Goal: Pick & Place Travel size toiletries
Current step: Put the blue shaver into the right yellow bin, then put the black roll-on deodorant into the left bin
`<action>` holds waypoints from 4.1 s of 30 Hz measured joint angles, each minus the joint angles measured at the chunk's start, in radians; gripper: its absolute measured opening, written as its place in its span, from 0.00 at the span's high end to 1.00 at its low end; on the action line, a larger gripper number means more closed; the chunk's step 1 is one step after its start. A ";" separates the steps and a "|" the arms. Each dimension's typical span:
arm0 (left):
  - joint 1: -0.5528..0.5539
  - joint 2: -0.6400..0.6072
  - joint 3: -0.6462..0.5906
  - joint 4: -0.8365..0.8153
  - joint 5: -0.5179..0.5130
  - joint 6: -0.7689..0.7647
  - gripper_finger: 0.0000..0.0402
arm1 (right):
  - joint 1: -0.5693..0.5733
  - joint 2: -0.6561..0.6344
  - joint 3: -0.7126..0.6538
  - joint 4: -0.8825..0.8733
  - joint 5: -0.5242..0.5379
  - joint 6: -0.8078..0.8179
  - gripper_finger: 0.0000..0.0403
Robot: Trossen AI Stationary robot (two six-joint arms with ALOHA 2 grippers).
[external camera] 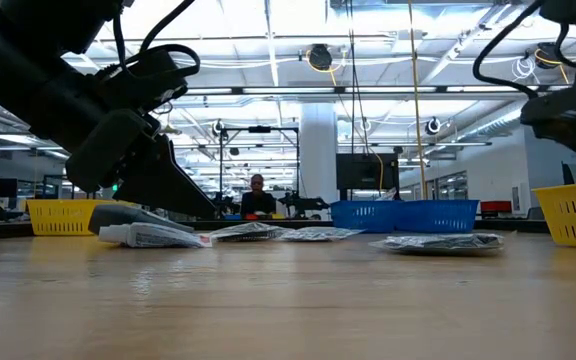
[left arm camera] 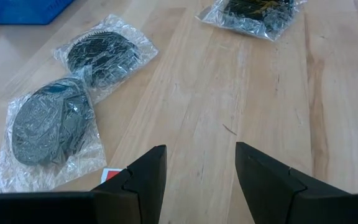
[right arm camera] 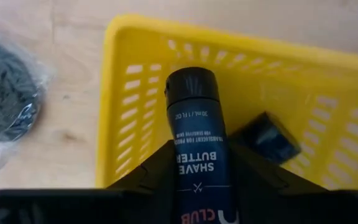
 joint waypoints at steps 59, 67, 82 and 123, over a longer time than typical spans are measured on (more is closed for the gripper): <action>0.234 -0.389 0.062 -0.428 -0.060 0.058 0.53 | -0.300 0.763 -0.100 2.263 0.320 -1.777 0.49; 0.361 -0.586 0.263 -1.138 0.235 -0.183 0.53 | -0.311 0.868 -0.094 2.264 0.379 -1.736 0.49; 0.281 -0.544 -0.089 -0.695 0.299 -0.206 0.53 | -0.369 0.899 -0.094 2.265 0.373 -1.768 0.49; 0.363 -0.450 -0.298 -0.351 0.002 -0.361 0.51 | -0.372 0.900 -0.094 2.254 0.370 -1.704 0.49</action>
